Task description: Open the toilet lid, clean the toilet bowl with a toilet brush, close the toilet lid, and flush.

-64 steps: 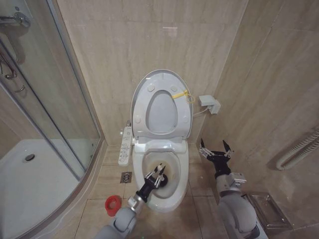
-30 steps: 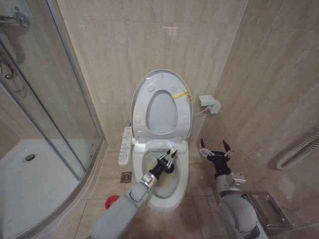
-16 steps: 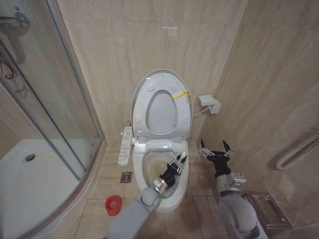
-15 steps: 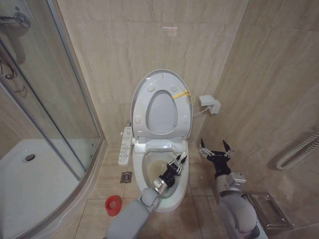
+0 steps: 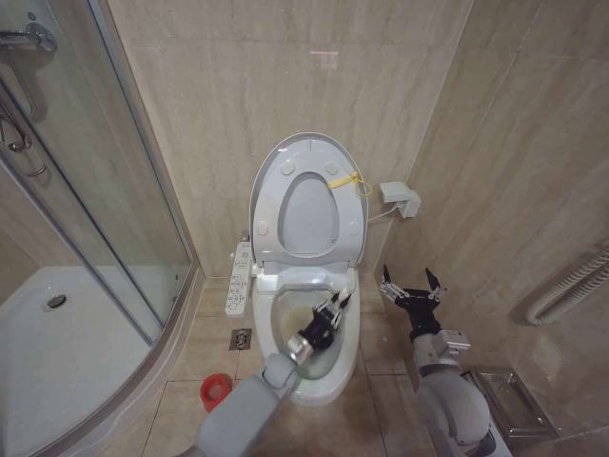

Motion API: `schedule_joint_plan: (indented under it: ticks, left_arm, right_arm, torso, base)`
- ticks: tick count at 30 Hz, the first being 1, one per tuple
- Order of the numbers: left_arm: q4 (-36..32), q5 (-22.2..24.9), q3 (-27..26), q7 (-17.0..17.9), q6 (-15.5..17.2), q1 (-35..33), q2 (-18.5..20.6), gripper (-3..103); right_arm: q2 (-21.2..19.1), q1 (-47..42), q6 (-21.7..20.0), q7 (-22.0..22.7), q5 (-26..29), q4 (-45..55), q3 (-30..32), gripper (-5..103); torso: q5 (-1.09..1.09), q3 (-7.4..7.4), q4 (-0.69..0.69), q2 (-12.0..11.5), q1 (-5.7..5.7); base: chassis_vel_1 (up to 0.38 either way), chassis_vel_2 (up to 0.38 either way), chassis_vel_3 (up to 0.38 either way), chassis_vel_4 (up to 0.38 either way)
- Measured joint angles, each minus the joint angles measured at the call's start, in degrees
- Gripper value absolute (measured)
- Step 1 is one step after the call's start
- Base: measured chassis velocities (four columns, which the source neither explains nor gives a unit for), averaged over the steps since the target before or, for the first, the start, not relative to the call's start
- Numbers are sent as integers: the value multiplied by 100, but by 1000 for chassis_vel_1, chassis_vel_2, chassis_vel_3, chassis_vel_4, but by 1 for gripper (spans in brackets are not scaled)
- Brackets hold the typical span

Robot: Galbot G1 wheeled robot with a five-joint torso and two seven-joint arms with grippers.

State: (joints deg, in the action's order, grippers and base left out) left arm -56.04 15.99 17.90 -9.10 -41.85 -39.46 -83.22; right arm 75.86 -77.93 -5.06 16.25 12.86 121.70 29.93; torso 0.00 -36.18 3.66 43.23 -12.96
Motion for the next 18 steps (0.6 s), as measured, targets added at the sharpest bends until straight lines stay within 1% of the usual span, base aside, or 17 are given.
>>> schedule_joint_plan:
  ticks: [6, 9, 10, 13, 14, 18]
  left_arm:
    - [-425, -31, -272, 6, 11, -235, 288, 20]
    - [-720, -41, -464, 47, 94, -301, 447, 20]
    - [-720, -41, -464, 47, 94, -301, 447, 20]
    - [-1153, -37, -705, 96, 185, -486, 658, 20]
    - [-1153, -37, -705, 96, 185, -486, 658, 20]
    - [-1535, -3, -979, 114, 204, -786, 935, 20]
  right_arm:
    - [0, 0, 0, 0, 0, 0, 0, 100]
    - [-1, 0, 0, 0, 0, 0, 0, 100]
    - [-1, 0, 0, 0, 0, 0, 0, 100]
    - [0, 0, 0, 0, 0, 0, 0, 100]
    - [0, 0, 0, 0, 0, 0, 0, 100]
    - [0, 0, 0, 0, 0, 0, 0, 100]
  torso:
    - [-1, -1, 2, 0, 0]
    - [0, 0, 2, 0, 0]
    - [0, 0, 2, 0, 0]
    - [-1, 0, 2, 0, 0]
    - [-1, 0, 2, 0, 0]
    - [-1, 0, 0, 0, 0]
  base:
    - [0, 0, 0, 0]
    - [0, 0, 0, 0]
    - [0, 0, 0, 0]
    - [0, 0, 0, 0]
    - [0, 0, 0, 0]
    - [0, 0, 0, 0]
